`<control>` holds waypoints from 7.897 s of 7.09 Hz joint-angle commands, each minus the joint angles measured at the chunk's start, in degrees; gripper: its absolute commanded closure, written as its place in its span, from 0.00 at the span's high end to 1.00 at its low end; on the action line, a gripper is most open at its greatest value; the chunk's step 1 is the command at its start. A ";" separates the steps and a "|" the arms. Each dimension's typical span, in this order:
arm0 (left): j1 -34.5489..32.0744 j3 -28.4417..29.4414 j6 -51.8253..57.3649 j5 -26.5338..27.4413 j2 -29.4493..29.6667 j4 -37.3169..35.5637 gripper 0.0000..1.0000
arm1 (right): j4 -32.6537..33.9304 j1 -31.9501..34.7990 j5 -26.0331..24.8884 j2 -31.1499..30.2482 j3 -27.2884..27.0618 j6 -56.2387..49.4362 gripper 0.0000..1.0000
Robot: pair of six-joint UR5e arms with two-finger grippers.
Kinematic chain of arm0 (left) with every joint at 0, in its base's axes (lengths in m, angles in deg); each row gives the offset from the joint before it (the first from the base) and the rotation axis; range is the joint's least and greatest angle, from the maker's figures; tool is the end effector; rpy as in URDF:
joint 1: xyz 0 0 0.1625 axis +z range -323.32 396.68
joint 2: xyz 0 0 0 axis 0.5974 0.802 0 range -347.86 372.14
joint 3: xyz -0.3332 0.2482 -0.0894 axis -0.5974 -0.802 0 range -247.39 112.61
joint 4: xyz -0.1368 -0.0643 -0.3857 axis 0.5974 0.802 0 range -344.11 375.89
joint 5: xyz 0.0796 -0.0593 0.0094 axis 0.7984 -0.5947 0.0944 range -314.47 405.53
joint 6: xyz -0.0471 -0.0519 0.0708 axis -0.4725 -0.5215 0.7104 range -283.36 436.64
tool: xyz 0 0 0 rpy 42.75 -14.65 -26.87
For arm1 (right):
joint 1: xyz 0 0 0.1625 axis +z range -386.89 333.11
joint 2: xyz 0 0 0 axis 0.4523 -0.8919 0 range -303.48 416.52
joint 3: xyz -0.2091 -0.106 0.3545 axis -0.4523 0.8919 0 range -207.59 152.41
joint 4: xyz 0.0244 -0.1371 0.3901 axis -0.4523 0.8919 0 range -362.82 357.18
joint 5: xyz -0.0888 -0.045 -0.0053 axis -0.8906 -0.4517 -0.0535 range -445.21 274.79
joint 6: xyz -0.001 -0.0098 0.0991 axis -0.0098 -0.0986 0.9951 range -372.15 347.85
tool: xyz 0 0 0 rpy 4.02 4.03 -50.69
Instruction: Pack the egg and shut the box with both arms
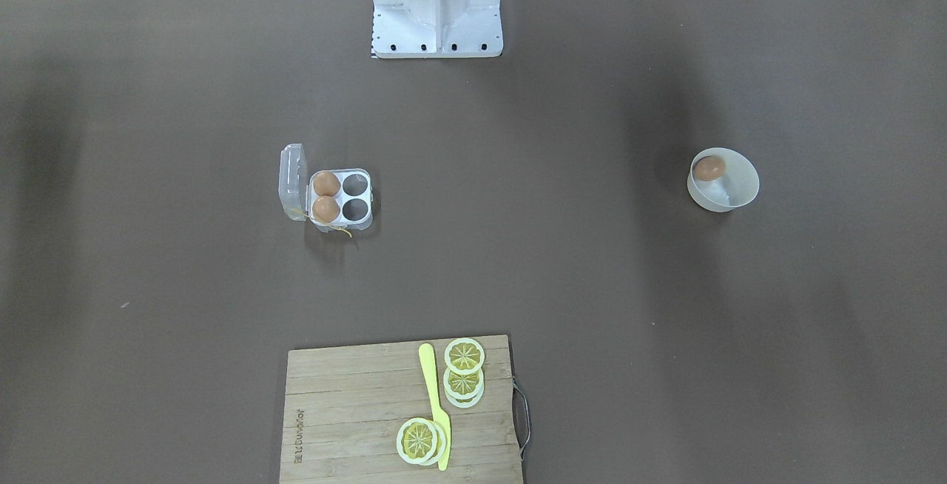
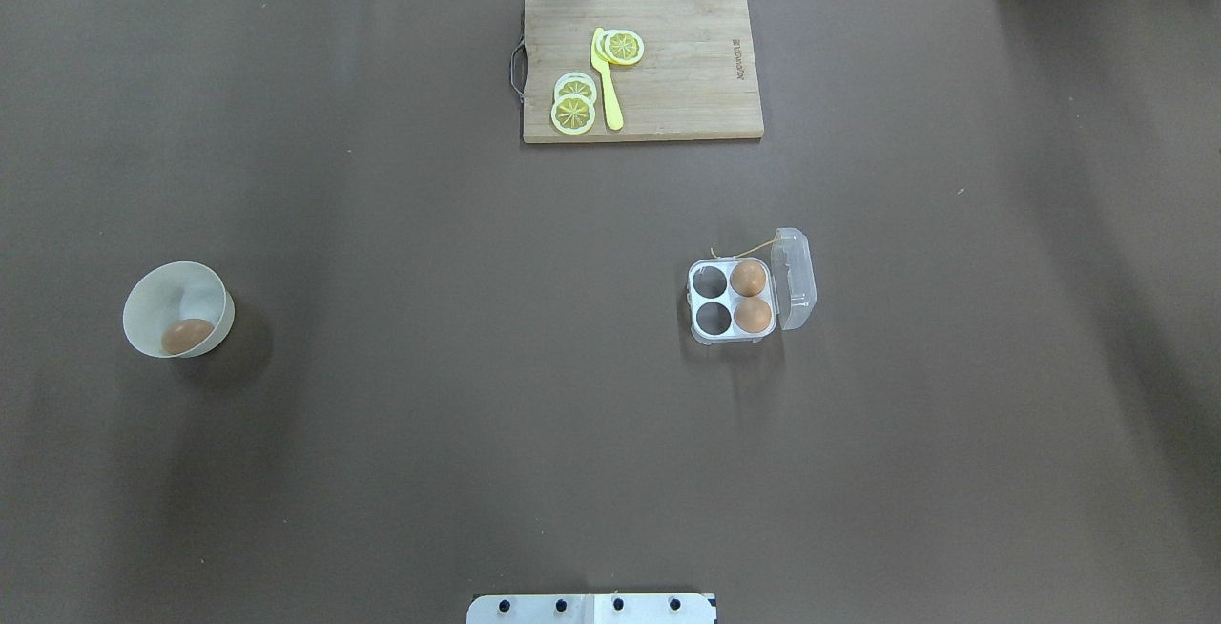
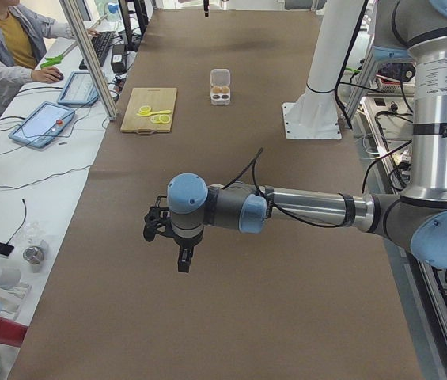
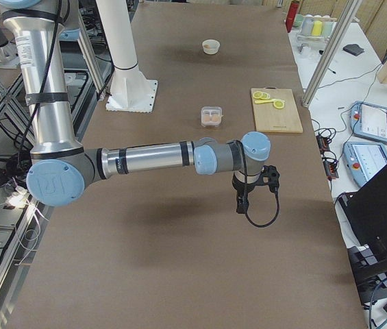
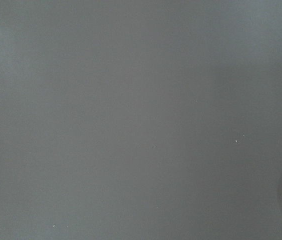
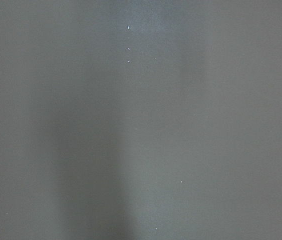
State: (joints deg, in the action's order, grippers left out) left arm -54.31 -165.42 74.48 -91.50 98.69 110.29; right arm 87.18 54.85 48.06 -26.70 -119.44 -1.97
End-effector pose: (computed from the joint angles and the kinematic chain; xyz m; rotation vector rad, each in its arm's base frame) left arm -0.0686 -0.4733 0.6068 0.1394 0.8205 0.0125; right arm -0.0143 -0.5510 0.5824 0.0208 -0.7669 -0.0250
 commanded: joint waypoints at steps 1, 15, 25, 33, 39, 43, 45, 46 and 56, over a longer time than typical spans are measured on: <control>0.03 -0.84 0.40 -0.25 -0.06 0.34 0.97 | 0.00 0.00 0.59 -0.19 -0.26 0.10 1.00; 37.81 -11.13 0.84 9.50 -1.03 22.14 0.77 | -0.09 -1.67 1.99 -0.28 -0.70 -0.16 1.00; 42.74 -4.63 3.22 14.08 1.87 21.96 0.67 | -0.09 -1.67 1.90 -0.01 -0.96 0.01 1.00; 44.32 -3.22 2.87 14.08 2.92 21.87 0.66 | -0.09 -1.67 1.99 -0.01 -1.05 0.10 1.00; 44.50 -1.81 2.78 14.08 3.72 21.43 0.00 | -0.09 -1.67 2.08 0.34 -1.14 0.19 1.00; 40.30 -9.72 0.78 10.57 7.12 16.87 0.00 | -0.09 -1.67 2.08 0.43 -1.14 0.19 1.00; 40.63 -8.68 -13.67 9.68 16.76 16.95 0.00 | -0.09 -1.76 1.99 0.43 -0.96 0.10 1.00; 40.72 -7.28 -16.96 9.68 19.94 16.95 0.00 | -0.09 -1.85 1.90 0.43 -0.35 0.01 1.00; 60.90 -2.63 -34.49 30.50 31.92 47.08 0.00 | -0.09 -3.86 3.12 -3.88 -6.76 0.28 1.00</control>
State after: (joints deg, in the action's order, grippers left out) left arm 3.77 -169.58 39.75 -61.89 129.86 154.84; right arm 87.09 51.38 50.42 -30.64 -125.99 -1.72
